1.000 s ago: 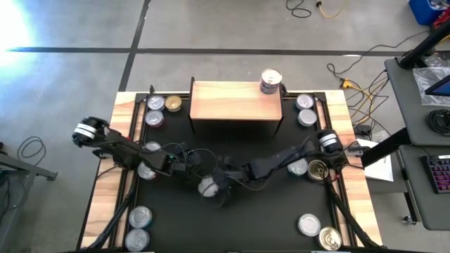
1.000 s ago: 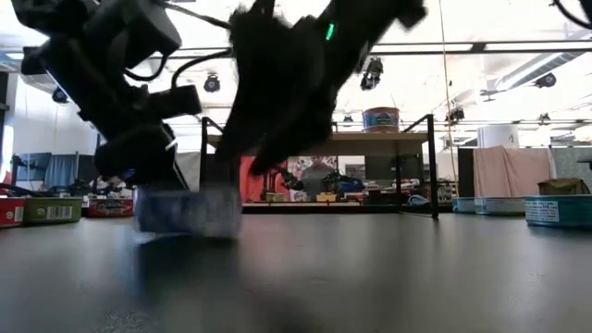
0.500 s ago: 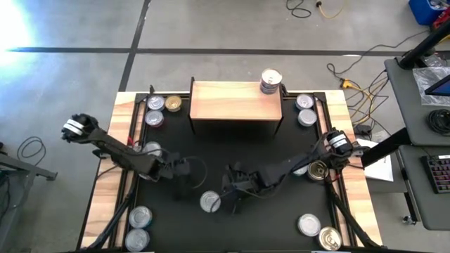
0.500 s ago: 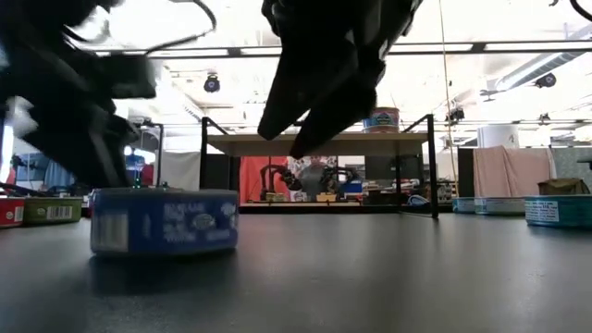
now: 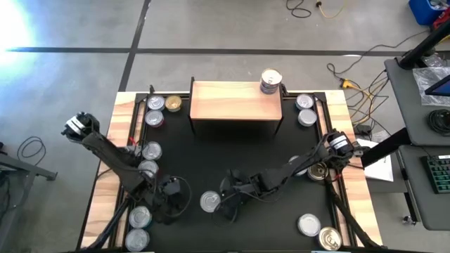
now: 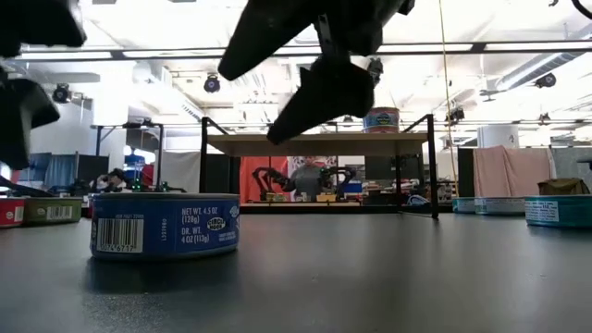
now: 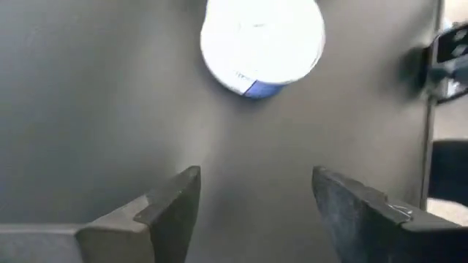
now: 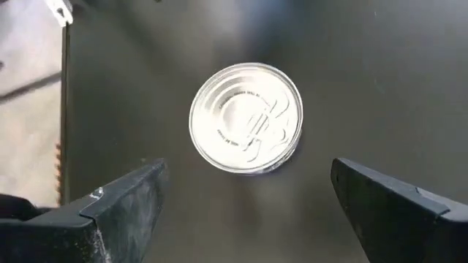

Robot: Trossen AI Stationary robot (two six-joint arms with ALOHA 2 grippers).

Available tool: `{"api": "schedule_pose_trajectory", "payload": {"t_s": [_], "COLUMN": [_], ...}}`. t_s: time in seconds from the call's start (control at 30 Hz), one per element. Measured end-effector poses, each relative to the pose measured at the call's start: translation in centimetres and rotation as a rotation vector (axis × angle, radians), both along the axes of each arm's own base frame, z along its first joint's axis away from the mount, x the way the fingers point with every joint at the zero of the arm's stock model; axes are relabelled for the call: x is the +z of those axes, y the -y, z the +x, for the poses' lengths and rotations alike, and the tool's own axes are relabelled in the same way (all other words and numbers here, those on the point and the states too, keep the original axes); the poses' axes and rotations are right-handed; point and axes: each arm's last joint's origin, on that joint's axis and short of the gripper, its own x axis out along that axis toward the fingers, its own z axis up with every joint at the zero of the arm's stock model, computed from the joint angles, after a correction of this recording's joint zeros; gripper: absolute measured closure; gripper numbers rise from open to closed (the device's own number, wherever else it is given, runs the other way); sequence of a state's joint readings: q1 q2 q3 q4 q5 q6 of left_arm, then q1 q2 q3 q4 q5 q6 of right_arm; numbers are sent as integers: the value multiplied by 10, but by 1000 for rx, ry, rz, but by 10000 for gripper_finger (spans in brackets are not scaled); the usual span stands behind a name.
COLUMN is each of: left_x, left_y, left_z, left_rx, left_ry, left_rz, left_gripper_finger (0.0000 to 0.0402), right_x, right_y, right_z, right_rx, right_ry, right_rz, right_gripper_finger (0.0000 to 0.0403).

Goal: Stack canned seafood by type on shelf
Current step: Put the top blue tuna can on the shelf

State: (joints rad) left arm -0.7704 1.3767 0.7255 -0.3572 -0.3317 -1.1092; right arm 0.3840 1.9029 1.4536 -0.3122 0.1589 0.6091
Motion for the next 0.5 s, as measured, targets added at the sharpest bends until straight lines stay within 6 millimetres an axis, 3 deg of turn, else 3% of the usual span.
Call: {"api": "schedule_pose_trajectory", "payload": {"t_s": [0.13,0.3,0.4,0.5], "left_x": [2,-1,8,19], "left_y": [12,30,45,60], "left_z": [15,34,48,63], "left_rx": [18,88,167,174], "left_ry": [11,-51,-94,-96], "left_rz": [19,21,-49,-55], "left_gripper_finger": [110,69,58,56], "right_x": [4,9,17,26], "right_y": [-1,-5,-4,3], "right_z": [-1,-1,-7,-18], "right_rx": [99,171,200,243], "right_ry": [19,32,1,-39], "right_rz": [-57,47,69,-22], "right_gripper_finger": [29,29,29,29]}}
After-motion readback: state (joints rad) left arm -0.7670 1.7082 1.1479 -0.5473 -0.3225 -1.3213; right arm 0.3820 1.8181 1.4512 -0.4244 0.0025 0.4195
